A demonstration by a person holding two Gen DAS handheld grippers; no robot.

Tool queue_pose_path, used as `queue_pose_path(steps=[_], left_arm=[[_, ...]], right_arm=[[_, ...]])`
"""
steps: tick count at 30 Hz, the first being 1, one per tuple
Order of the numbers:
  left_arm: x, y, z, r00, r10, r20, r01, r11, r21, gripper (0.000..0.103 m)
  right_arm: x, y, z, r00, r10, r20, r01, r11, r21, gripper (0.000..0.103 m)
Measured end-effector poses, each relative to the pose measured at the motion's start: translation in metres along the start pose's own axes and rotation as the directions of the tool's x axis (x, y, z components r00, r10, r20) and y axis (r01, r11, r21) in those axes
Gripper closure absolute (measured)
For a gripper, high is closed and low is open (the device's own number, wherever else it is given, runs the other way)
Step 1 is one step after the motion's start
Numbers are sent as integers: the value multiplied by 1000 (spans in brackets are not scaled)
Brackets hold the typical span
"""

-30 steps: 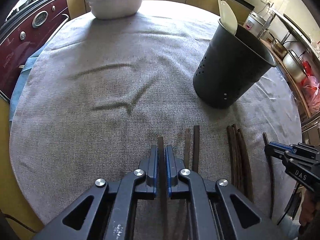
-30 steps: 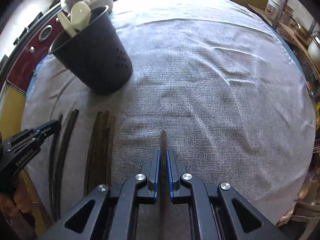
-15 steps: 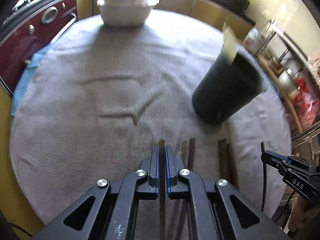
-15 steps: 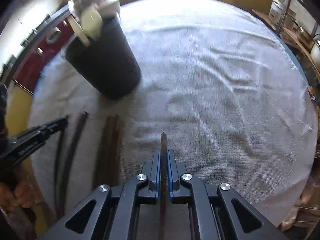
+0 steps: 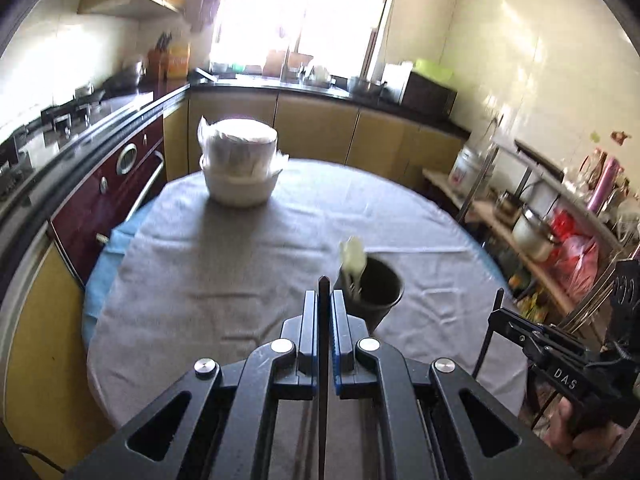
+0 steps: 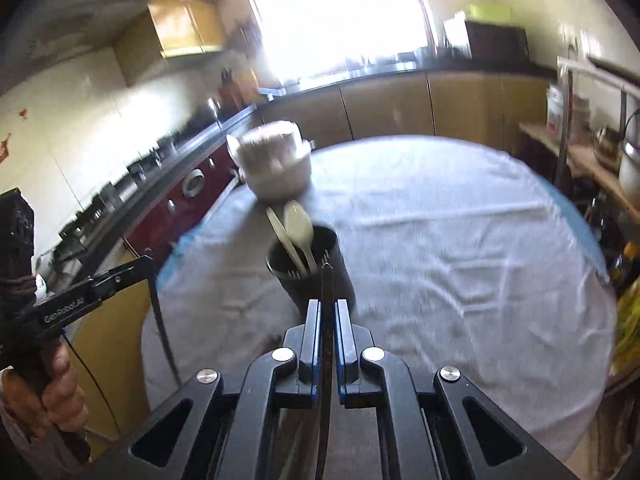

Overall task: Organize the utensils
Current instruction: 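Lift both chopsticks and carry them over the black utensil cup, then lower both chopsticks into the black cup and open both grippers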

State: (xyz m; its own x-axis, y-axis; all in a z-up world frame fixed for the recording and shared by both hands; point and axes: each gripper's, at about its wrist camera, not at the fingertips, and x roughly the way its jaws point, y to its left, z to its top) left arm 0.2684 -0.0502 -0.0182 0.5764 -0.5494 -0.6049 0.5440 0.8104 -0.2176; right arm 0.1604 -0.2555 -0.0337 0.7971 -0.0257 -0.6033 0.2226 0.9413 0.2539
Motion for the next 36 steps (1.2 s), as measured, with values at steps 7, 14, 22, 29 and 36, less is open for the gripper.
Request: queue_pose_path(steps=[7,14,22,29,36], left_arm=[[-12,-12,4,999,5,42,-5,1000,-5,98],[-22,-21,28,998,0,58,0,1000,1,98],[-39,-43,83,995,-12,97,5,997,78,98],[-42,-55,137,991,-30,134,18,996,87,98],[-27,-54,164,979,-44,201,39,999,27,98]], right_arm=[[-24,11,10,995,2,100,0,1000,-25,96],[-40,22,35,989,1,151,10,997,-72,96],[-58,35,88,973,-6,231,35,992,-122,96],[-51,53,135,957,-17,288,62,987,-147,96],[-20,61,166,945,-35,325,81,988,-131,96]])
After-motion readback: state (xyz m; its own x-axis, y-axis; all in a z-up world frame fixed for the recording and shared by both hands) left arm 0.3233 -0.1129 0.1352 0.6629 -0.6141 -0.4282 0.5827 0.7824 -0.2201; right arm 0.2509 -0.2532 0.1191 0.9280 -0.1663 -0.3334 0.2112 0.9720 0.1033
